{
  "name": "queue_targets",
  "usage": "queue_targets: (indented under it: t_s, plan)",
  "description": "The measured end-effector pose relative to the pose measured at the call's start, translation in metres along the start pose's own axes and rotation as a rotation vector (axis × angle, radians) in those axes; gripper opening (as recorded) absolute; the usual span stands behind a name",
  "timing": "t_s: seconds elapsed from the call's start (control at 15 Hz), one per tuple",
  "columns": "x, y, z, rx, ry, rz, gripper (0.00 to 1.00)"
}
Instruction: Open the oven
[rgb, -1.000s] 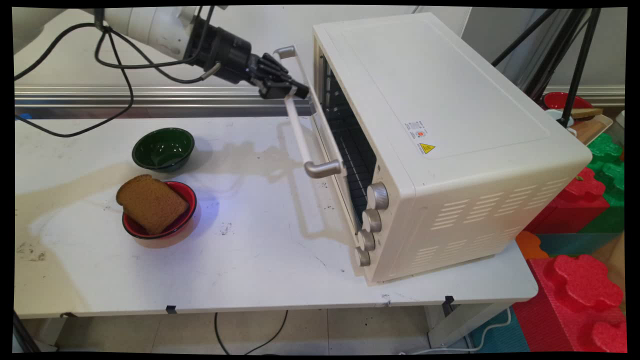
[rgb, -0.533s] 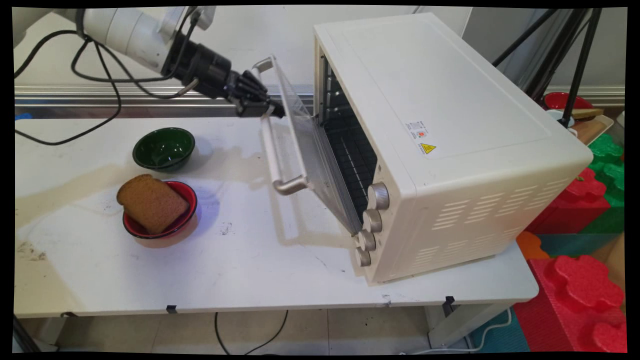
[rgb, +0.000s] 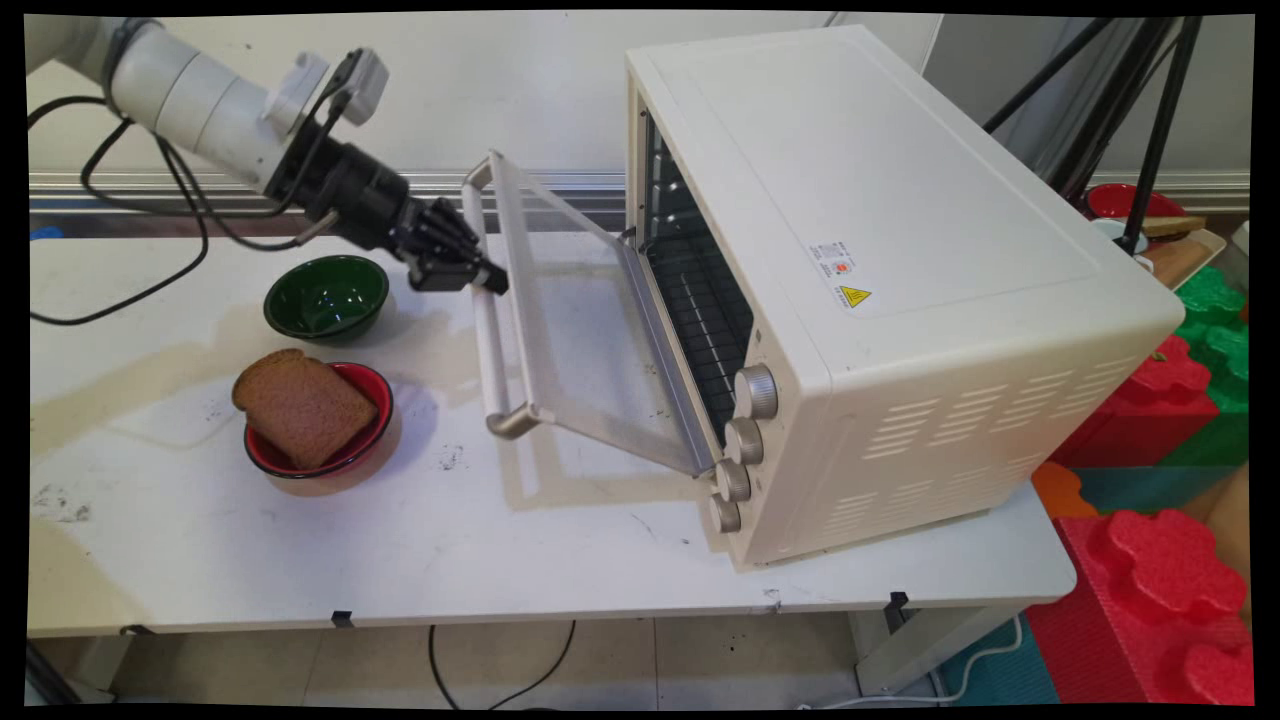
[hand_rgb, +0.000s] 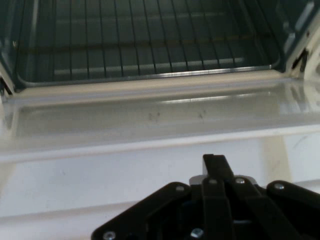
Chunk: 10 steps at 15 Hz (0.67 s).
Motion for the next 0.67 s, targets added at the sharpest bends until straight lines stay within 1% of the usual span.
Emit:
queue_targets:
  t_s: [0.13, 0.4, 0.67]
  plan:
    - [-0.011, 0.003, -0.003, 0.003, -0.014, -0.004, 0.00]
    - [-0.041, 0.008, -0.005, 0.014, -0.042, -0.016, 0.00]
    - [-0.065, 0.012, -0.004, 0.031, -0.058, -0.030, 0.00]
